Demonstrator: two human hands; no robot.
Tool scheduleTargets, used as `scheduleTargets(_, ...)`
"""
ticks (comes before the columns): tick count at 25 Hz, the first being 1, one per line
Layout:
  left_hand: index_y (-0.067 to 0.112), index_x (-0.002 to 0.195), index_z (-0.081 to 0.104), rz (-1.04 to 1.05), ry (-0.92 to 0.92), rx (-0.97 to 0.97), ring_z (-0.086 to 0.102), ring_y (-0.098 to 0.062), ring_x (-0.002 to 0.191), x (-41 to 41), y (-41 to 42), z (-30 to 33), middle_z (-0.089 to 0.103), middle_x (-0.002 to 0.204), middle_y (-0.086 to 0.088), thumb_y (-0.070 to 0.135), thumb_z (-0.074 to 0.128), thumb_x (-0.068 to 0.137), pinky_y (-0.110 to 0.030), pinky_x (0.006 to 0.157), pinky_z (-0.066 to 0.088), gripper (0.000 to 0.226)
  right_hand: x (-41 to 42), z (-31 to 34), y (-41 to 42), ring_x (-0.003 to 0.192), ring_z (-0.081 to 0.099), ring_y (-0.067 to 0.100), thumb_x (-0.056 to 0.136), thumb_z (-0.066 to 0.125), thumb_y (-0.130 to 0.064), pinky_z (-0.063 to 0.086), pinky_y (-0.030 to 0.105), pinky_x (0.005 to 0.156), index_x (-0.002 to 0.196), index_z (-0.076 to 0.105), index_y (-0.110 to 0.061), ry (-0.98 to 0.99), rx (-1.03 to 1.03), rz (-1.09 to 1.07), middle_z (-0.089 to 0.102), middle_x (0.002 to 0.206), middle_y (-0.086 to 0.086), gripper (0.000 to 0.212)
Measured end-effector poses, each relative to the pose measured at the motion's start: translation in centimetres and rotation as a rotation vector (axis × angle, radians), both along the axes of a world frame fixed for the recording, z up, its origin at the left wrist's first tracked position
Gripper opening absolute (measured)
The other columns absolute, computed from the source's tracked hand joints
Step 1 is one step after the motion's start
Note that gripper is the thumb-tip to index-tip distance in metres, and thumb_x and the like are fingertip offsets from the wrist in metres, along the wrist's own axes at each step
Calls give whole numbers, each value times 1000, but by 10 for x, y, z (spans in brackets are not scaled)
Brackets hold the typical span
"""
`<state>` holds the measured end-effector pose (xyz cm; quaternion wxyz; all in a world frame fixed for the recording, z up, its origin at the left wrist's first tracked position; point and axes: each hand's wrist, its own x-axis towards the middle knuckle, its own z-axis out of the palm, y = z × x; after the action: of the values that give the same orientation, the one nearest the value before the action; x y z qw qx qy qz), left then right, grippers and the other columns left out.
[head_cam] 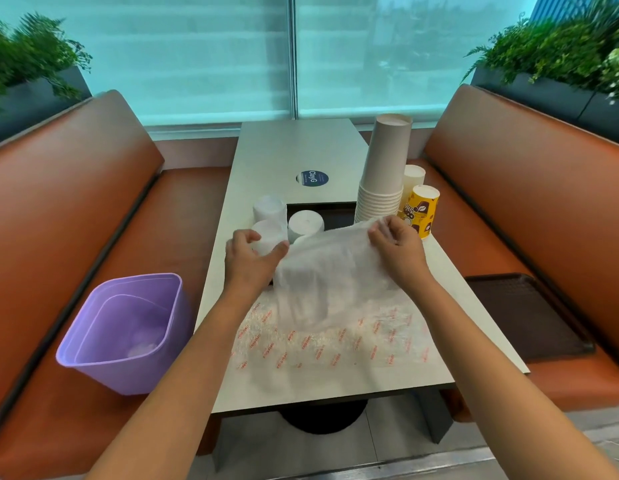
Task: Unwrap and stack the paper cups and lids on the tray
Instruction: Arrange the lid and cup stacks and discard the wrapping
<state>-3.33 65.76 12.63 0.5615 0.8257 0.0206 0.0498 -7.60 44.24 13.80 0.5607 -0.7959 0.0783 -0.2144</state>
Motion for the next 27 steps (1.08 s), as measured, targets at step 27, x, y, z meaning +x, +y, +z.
scheduleTargets(27, 16, 118, 59, -417, 256, -485, 67, -17, 90, -11, -24, 12, 69, 104, -1, 18, 65, 86, -29, 72, 55, 33, -1, 2, 20, 67, 46, 11, 95, 53, -13, 38, 15, 56, 79, 59, -9, -8, 250, -47, 53, 71, 2, 18)
